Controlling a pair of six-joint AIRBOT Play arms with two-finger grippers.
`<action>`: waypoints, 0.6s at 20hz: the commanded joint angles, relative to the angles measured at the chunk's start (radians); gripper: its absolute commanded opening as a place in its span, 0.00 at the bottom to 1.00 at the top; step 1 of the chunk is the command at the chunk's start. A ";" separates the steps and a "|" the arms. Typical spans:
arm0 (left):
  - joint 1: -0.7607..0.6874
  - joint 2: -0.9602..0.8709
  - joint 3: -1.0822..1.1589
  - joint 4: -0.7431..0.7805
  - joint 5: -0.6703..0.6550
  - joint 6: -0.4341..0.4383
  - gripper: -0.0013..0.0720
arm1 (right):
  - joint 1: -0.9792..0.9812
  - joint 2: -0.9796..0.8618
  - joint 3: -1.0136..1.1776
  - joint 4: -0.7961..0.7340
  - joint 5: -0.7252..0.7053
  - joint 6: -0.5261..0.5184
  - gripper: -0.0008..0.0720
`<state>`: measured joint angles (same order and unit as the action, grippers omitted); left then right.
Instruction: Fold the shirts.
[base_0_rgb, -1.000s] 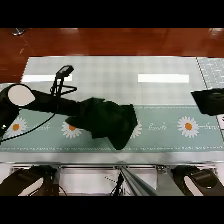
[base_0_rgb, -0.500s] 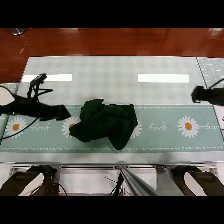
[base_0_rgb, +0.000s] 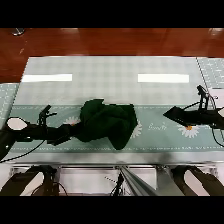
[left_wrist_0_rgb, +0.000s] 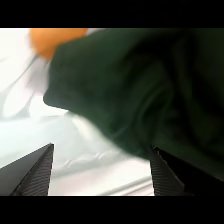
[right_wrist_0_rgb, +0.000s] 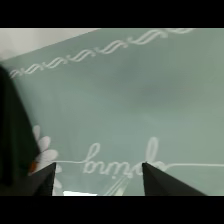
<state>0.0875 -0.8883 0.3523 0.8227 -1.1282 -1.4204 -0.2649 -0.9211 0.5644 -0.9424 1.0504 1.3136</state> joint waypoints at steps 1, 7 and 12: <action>-0.022 -0.037 -0.031 -0.182 0.141 0.085 0.97 | 0.072 -0.026 -0.019 0.089 -0.044 -0.039 0.86; -0.173 -0.158 -0.015 -0.270 0.275 0.085 0.97 | 0.243 -0.113 -0.019 0.113 -0.072 -0.035 0.86; -0.175 -0.177 0.016 -0.272 0.274 0.120 0.05 | 0.353 -0.206 -0.019 0.163 -0.122 -0.033 0.86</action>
<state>-0.0761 -1.0508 0.3542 0.5705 -0.8616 -1.3296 0.0307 -1.0760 0.5453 -0.8181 0.9535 1.2793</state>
